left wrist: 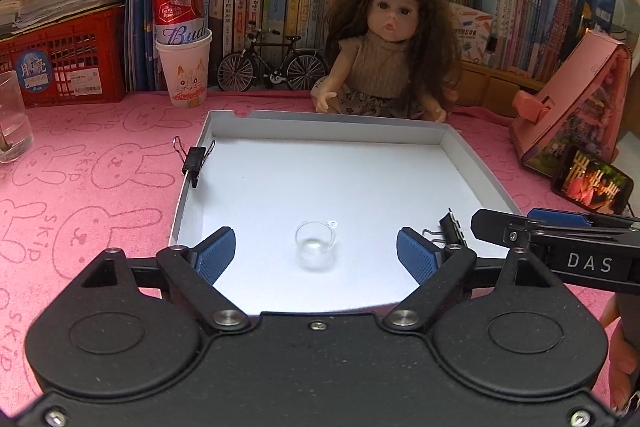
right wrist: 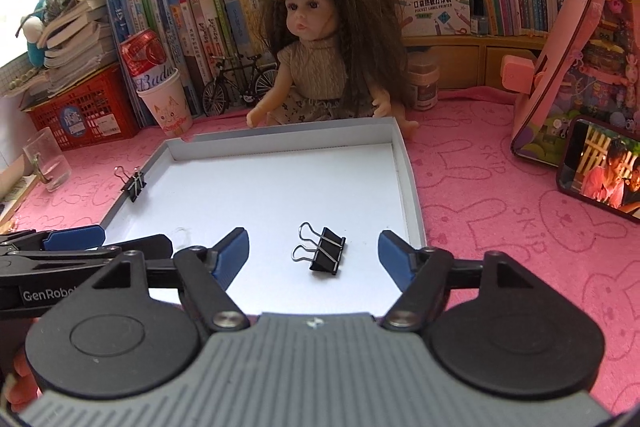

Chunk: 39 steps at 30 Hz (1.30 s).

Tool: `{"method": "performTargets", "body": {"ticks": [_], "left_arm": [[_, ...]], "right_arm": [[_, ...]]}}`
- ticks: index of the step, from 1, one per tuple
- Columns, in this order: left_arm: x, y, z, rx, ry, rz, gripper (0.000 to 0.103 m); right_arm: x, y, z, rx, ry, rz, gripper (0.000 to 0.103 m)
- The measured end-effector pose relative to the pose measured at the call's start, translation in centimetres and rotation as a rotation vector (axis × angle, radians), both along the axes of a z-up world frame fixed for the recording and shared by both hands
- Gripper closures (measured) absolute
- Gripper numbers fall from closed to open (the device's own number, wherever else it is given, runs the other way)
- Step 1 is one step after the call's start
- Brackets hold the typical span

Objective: Organize rigid objects
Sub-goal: 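Lift both tools out of the tray and back toward the items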

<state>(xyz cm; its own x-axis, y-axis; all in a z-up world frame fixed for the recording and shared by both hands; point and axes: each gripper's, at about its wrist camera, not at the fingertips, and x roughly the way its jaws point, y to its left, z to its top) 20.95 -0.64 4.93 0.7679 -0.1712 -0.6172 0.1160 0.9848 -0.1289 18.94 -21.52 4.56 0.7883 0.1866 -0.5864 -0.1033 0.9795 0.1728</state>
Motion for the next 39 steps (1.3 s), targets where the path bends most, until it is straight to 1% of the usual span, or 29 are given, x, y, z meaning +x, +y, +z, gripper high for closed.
{"method": "performTargets", "body": {"ticks": [4, 13, 24, 31, 35, 39], "left_arm": [[-1.7, 0.2, 0.4, -0.007, -0.025, -0.002, 0.015], [-5.5, 0.6, 1.1, -0.023, -0.062, -0.045, 0.014], [-9.0, 0.9, 1.1, -0.017, -0.085, -0.086, 0.011], [-10.9, 1.1, 0.9, -0.027, -0.089, -0.104, 0.011], [-11.9, 1.2, 0.7, -0.025, -0.096, -0.112, 0.011], [-12.9, 1.1, 0.3, -0.009, -0.105, -0.119, 0.01]], "right_arm": [[-1.5, 0.0, 0.3, 0.002, -0.026, 0.01, 0.018], [-4.5, -0.2, 1.0, 0.016, -0.081, 0.038, 0.014], [-7.7, -0.7, 0.8, 0.025, -0.103, 0.059, 0.011], [-9.6, -0.7, 0.5, 0.006, -0.132, 0.068, 0.006], [-10.6, -0.7, 0.2, 0.006, -0.136, 0.074, 0.005], [-11.6, -0.3, -0.2, -0.027, -0.151, 0.082, 0.004]]}}
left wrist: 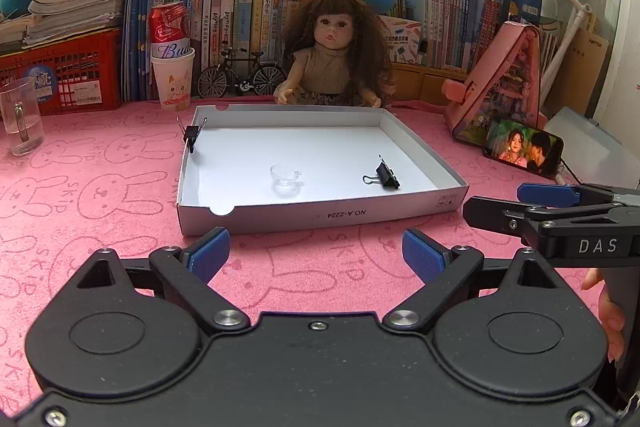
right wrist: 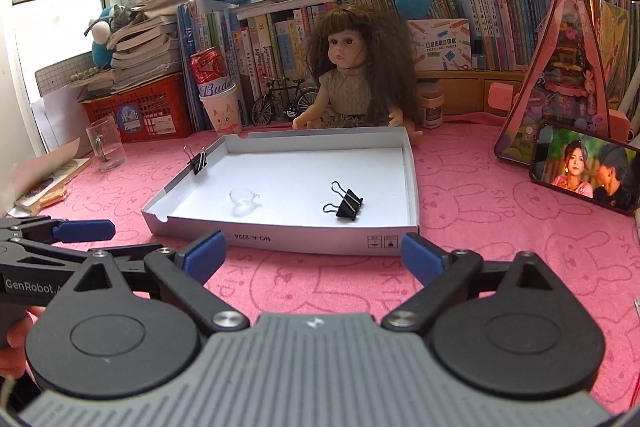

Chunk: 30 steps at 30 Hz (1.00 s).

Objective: Organize rigid objects
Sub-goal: 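Lift both tools out of the tray and back toward the items, then move left tool to the black round lid while right tool approaches a walnut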

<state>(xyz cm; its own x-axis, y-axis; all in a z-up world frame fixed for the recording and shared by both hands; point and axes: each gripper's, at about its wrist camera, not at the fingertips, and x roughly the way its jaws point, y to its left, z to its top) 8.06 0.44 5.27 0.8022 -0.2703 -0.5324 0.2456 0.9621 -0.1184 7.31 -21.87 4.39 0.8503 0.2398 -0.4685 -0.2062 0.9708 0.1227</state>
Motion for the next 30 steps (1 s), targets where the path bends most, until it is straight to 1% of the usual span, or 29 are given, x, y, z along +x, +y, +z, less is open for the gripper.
{"method": "performTargets", "body": {"ticks": [2, 6, 9, 12, 19, 30], "left_arm": [[-0.4, 0.1, -0.1, 0.004, -0.002, -0.002, 0.01], [-1.3, 0.4, -0.7, 0.007, -0.021, -0.007, 0.01], [-2.1, 0.4, -1.2, 0.029, -0.038, -0.024, 0.01], [-2.7, 0.5, -1.8, 0.038, -0.031, -0.032, 0.01], [-3.3, 1.4, -3.0, 0.02, -0.007, -0.014, 0.01], [-4.8, 2.5, -3.9, 0.055, -0.019, 0.011, 0.01]], "right_arm": [[-0.6, 0.2, -0.2, -0.019, -0.01, 0.005, 0.002], [-1.5, 0.2, -0.6, -0.034, -0.024, 0.012, 0.001], [-2.0, 0.1, -1.1, -0.038, -0.026, 0.011, 0.0], [-2.4, 0.0, -1.7, -0.033, -0.019, 0.01, 0.0], [-3.4, -0.1, -2.8, -0.059, -0.022, -0.007, 0.0], [-4.7, -0.6, -3.6, -0.063, -0.036, -0.023, 0.0]]}}
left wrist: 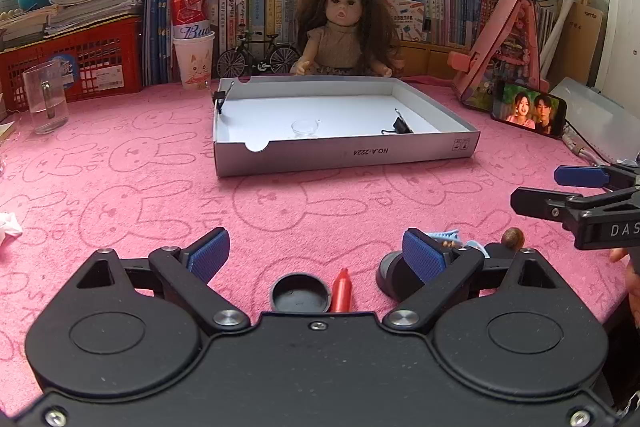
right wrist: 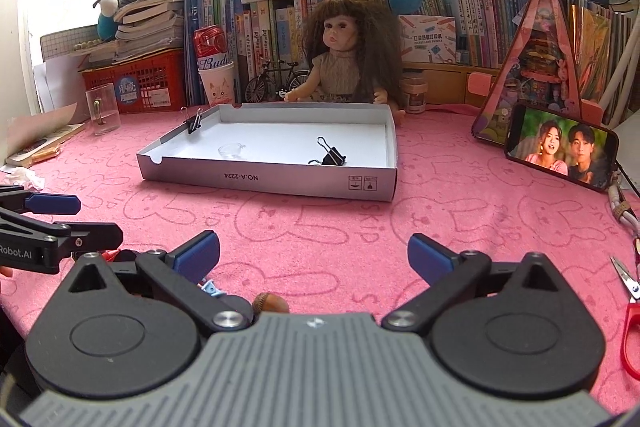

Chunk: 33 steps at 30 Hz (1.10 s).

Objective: Organize rigid objects
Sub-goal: 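Move left tool to the black round lid while right tool approaches a walnut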

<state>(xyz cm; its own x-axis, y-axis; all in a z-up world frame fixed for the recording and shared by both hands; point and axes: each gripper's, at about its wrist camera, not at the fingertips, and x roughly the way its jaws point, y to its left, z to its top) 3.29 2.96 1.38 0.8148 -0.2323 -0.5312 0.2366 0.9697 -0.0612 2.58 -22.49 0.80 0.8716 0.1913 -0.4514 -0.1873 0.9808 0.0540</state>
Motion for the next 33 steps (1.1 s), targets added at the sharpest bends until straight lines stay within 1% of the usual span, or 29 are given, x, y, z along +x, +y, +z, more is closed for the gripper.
{"method": "performTargets", "body": {"ticks": [7, 12, 16, 18, 28, 31, 33], "left_arm": [[-0.8, 0.6, -0.5, 0.01, 0.004, 0.008, 0.011], [-1.3, 0.8, -0.5, 0.004, 0.005, 0.004, 0.02], [-1.7, 0.9, -0.6, 0.006, 0.005, -0.003, 0.023], [-1.9, 0.9, -0.6, 0.007, 0.004, -0.003, 0.027], [-3.1, 1.2, -0.7, 0.01, 0.002, -0.002, 0.034], [-3.2, 1.4, -0.8, 0.009, 0.013, 0.003, 0.039], [-3.4, 1.5, -0.9, 0.005, 0.02, 0.005, 0.045]], "right_arm": [[-0.6, -0.2, -0.4, -0.001, 0.003, -0.009, 0.0], [-1.0, -0.4, -0.9, -0.002, 0.011, -0.014, 0.0], [-1.2, -0.6, -1.1, 0.005, 0.019, -0.023, 0.0], [-1.4, -0.7, -1.2, 0.01, 0.021, -0.028, 0.0], [-2.9, -1.6, -1.8, 0.019, 0.03, -0.043, 0.0], [-3.2, -1.8, -2.0, 0.024, 0.042, -0.048, 0.0], [-3.3, -1.8, -2.2, 0.029, 0.046, -0.049, 0.0]]}}
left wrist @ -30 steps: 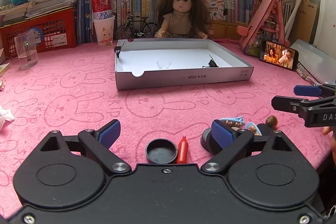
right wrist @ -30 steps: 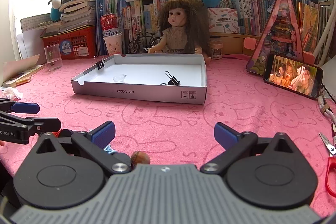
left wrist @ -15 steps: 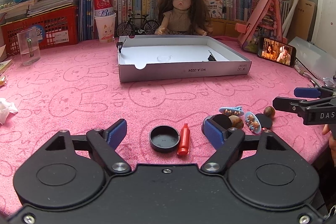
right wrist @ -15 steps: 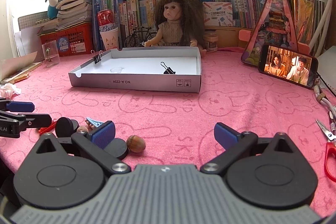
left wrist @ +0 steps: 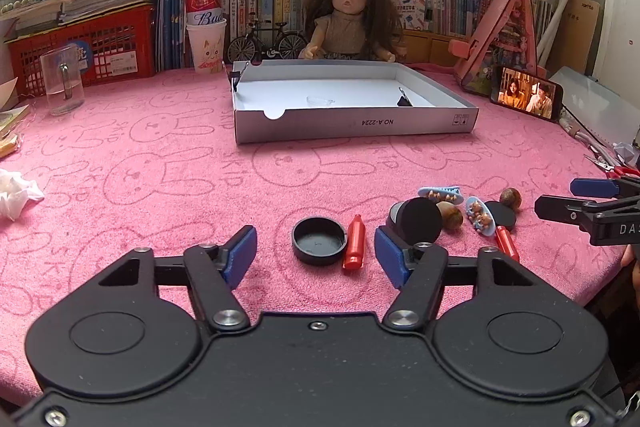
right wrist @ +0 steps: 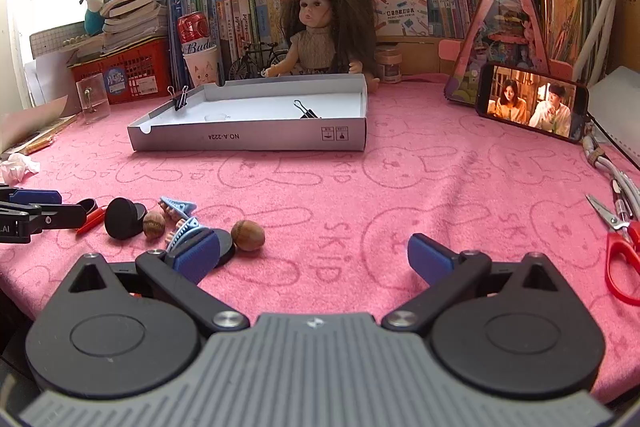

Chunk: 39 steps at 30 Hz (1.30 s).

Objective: Organize rigid objects
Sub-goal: 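Move left tool to the black round lid while right tool approaches a walnut, then close left tool on the black lid while right tool grasps the walnut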

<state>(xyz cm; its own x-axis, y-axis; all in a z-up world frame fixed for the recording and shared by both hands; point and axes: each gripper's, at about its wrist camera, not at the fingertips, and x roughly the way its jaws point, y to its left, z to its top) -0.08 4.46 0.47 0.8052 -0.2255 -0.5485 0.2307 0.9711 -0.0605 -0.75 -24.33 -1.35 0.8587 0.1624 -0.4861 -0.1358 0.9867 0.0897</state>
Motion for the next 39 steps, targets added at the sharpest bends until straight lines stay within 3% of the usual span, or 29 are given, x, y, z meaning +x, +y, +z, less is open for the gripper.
{"method": "performTargets", "body": {"ticks": [6, 12, 19, 27, 33, 35, 37, 39], "left_arm": [[-0.4, -0.1, -0.2, 0.0, 0.005, -0.006, 0.049], [-0.5, -0.1, -0.3, 0.003, 0.0, 0.01, 0.054], [-0.1, 0.4, -0.2, -0.01, -0.005, 0.044, 0.06], [0.5, 0.0, -0.3, 0.011, -0.026, 0.061, 0.06], [1.6, -0.6, -0.9, -0.006, 0.005, 0.051, 0.059], [1.6, -1.1, -1.2, 0.029, -0.02, 0.05, 0.059], [1.6, -1.5, -1.3, 0.05, -0.031, 0.051, 0.062], [1.7, -1.4, -1.3, 0.05, -0.033, 0.062, 0.08]], "right_arm": [[-0.6, 0.5, -0.3, -0.002, -0.001, 0.02, 0.001], [-0.8, 1.5, -0.1, -0.035, -0.025, 0.056, 0.013], [0.6, 2.5, 0.3, -0.056, -0.022, 0.035, 0.046], [1.3, 3.7, 0.1, -0.07, -0.023, 0.035, 0.056], [1.9, 4.1, 0.0, -0.071, -0.017, 0.053, 0.063], [2.0, 4.3, 0.0, -0.066, -0.015, 0.06, 0.07], [2.1, 4.5, 0.0, -0.068, -0.012, 0.062, 0.079], [2.1, 4.5, 0.0, -0.064, -0.014, 0.062, 0.08]]}}
